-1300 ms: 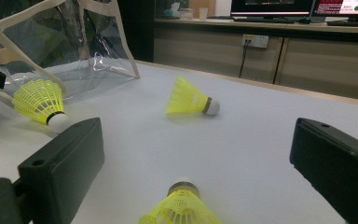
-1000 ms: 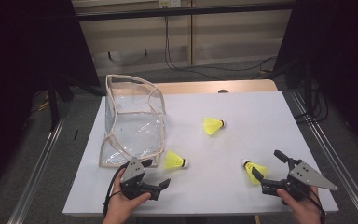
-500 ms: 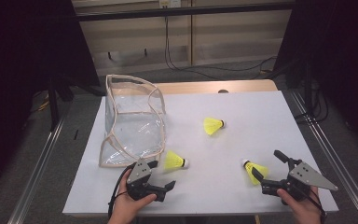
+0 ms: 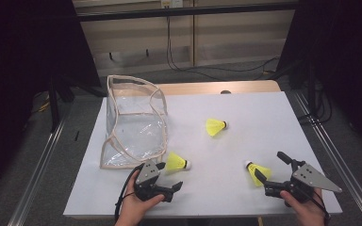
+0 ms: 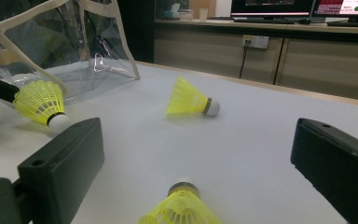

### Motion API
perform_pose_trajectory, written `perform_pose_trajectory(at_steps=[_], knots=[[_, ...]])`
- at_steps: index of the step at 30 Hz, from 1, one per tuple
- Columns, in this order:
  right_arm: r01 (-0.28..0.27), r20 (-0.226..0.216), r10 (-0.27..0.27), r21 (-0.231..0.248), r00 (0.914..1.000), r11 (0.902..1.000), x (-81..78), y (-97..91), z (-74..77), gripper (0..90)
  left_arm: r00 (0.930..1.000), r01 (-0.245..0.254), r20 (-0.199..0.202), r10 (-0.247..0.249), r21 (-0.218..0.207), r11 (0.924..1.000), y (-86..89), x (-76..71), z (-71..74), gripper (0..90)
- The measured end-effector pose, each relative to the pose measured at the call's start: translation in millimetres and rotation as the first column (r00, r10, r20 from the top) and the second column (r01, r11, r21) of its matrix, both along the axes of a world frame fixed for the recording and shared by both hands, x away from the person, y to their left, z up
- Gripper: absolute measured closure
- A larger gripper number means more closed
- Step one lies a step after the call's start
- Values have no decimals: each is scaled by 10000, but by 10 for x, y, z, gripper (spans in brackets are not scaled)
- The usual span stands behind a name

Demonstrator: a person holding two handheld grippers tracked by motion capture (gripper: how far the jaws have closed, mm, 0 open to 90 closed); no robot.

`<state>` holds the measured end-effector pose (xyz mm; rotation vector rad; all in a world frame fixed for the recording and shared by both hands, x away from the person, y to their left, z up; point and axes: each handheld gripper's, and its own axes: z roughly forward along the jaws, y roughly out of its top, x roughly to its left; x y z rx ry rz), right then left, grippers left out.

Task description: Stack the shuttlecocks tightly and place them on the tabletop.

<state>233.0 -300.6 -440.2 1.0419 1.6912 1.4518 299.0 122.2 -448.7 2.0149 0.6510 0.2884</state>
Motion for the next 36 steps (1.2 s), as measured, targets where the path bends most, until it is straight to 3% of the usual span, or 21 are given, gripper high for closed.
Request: perform_pose_trajectory(at_steps=[5,6,7,8,11,15,18,24,27,36], knots=[[-5,-6,5,4,10000,10000,0,-2,0,26,10000,-54,-24,53,-189,9998,-47,11,-3,134],[22,-10,-22,-12,10000,10000,0,-4,0,26,10000,-87,-14,87,-74,9999,-55,16,-1,143],[28,-10,-28,-16,10000,10000,-1,-4,1,26,9999,-72,-77,70,-259,9996,-80,18,-7,151],[23,1,-23,-6,10000,10000,0,-6,1,26,10000,-61,-67,60,-106,9999,-91,18,3,164],[25,-8,-25,1,10000,10000,-2,-6,2,26,9999,-92,73,94,-156,9998,-129,16,20,243],[-5,8,5,37,10000,10000,-1,-9,2,26,9981,-560,-263,554,-229,9982,-198,35,9,350],[9,4,-9,35,10000,10000,-3,-8,1,26,9982,-531,-289,526,-153,9985,-246,50,4,405],[14,7,-14,58,10000,10000,-5,-20,1,26,9995,-301,107,303,-203,9993,-362,57,13,516],[15,41,-15,58,10000,10000,-9,-22,6,27,9990,-279,334,280,-13,9996,-406,51,27,582],[24,64,-25,88,10000,10000,-12,-34,6,26,9973,-408,620,392,258,9988,-443,73,11,859]])
